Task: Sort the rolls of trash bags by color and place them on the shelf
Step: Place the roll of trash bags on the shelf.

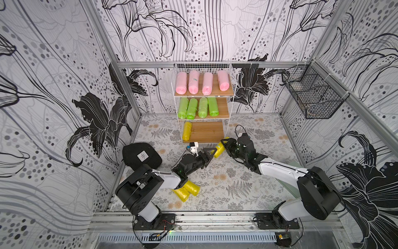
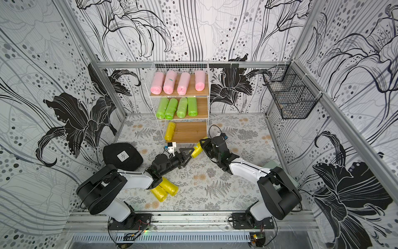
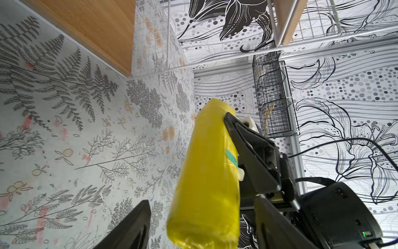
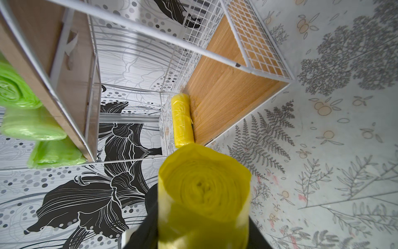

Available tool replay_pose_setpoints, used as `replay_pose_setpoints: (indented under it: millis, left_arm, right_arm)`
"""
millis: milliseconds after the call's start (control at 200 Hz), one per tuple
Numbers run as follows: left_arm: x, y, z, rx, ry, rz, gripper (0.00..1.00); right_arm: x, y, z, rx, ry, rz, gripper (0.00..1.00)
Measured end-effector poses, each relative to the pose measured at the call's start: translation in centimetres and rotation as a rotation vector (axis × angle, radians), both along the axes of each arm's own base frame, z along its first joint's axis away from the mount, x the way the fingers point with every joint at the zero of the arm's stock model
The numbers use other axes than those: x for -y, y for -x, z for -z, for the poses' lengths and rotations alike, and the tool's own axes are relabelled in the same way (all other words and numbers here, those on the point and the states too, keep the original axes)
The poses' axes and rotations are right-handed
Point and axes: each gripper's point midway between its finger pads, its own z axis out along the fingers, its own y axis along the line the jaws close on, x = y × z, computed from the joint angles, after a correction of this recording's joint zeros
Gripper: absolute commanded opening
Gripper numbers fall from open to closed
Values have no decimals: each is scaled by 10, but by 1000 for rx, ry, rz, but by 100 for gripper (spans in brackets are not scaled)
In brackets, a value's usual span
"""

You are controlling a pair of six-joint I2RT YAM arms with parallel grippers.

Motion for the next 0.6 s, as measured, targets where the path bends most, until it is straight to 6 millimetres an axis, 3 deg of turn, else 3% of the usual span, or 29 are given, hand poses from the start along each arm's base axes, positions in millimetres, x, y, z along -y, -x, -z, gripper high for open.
replay_pose_setpoints:
  millis: [451,601]
  left_arm:
    - [7,-9,0,16,22,-10,39]
    - [7,-10,2,14,30,-15,31]
  right_arm:
    - [-8,-6,-4,-10,-37,-17,46]
    - [-8,-8,0,-16,-32,-14,51]
